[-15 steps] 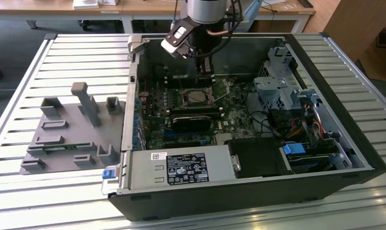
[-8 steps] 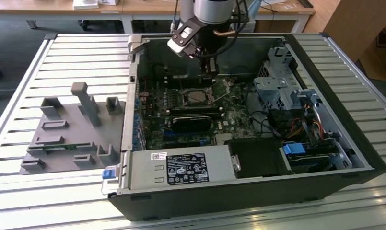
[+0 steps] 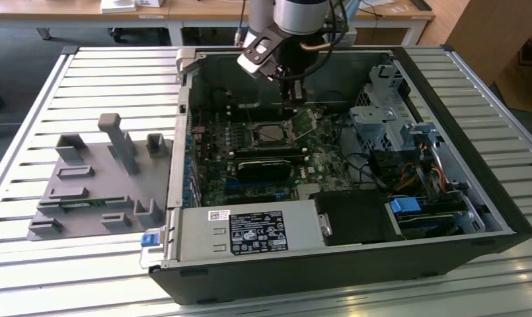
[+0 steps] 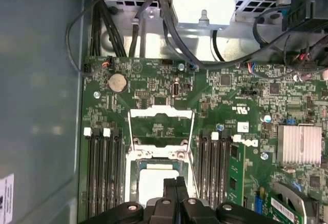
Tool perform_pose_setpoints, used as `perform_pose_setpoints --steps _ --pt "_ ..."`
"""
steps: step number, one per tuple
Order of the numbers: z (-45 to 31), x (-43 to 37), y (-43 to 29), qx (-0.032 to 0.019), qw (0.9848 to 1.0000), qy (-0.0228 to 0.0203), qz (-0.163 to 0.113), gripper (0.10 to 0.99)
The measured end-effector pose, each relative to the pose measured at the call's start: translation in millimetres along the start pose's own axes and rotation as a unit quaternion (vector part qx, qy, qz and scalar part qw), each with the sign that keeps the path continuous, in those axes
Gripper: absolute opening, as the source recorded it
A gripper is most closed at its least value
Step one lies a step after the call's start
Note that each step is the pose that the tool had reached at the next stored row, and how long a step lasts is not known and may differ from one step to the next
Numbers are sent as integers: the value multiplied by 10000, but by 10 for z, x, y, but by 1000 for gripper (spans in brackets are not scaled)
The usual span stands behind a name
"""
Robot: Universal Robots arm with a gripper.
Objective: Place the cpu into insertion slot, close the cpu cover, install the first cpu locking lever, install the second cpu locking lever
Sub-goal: 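Close the cpu cover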
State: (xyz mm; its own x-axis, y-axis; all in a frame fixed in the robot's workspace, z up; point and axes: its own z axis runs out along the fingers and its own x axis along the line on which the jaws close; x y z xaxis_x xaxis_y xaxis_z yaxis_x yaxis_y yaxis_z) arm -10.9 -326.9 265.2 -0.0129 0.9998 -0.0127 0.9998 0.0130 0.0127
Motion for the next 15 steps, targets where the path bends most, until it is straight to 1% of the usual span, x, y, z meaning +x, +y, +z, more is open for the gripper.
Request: perform_pose_setpoints --steps 6,9,10,12,15 --pt "27 40 78 5 10000 -12 32 106" --pt "34 48 136 9 10000 -17 32 106" --pt "47 53 172 15 10000 -22 -33 106" --pt "54 53 177 14 9999 -21 -111 106" --pt "62 72 212 19 9999 -22 -117 106"
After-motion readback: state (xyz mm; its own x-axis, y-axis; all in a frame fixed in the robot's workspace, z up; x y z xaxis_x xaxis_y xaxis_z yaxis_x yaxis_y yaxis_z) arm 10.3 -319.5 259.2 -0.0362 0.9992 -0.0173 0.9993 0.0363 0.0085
